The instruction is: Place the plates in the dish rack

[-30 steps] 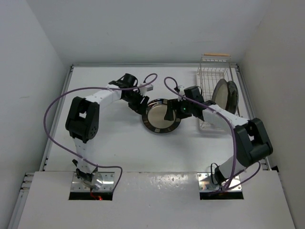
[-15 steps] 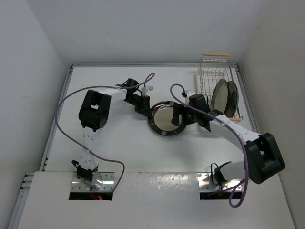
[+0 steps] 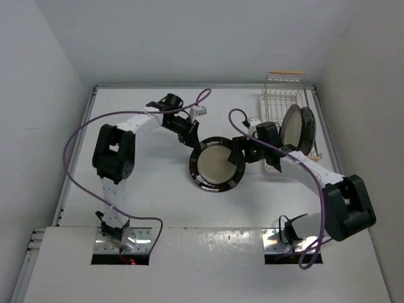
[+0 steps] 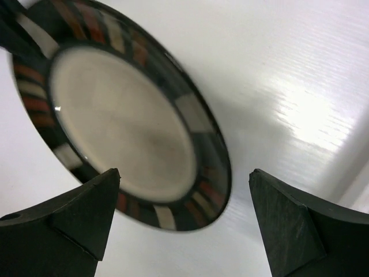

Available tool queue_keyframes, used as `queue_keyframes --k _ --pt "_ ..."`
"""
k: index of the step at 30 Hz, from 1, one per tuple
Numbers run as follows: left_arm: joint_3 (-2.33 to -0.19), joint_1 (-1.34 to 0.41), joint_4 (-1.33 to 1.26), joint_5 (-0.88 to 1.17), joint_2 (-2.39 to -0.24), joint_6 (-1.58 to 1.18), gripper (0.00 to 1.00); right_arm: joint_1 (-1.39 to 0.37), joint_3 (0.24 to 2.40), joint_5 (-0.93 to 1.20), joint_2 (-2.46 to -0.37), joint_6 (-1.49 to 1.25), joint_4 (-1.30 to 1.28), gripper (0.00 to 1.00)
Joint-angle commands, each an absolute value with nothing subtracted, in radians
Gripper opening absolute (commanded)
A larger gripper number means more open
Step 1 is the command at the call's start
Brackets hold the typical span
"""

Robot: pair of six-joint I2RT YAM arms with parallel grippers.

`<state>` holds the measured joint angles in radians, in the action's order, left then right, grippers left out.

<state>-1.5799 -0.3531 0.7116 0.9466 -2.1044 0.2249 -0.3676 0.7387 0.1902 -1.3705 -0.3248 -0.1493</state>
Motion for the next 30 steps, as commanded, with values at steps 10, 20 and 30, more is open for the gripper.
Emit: queue_keyframes --k 10,20,30 --pt "-1.531 -0.350 0.816 1.043 -1.850 0.641 0.00 -0.416 0.700 0.560 -1.575 -0.498 0.357 0.57" --pt "-1.702 -0.308 0.744 0.619 -1.879 0.234 0.36 -0.492 0.738 0.329 -1.363 -0.532 0.284 0.00" --pt "-1.795 -0.118 0.769 0.232 -1.787 0.075 0.79 -0.529 1.137 -0.352 -1.164 -0.293 -0.014 0.00"
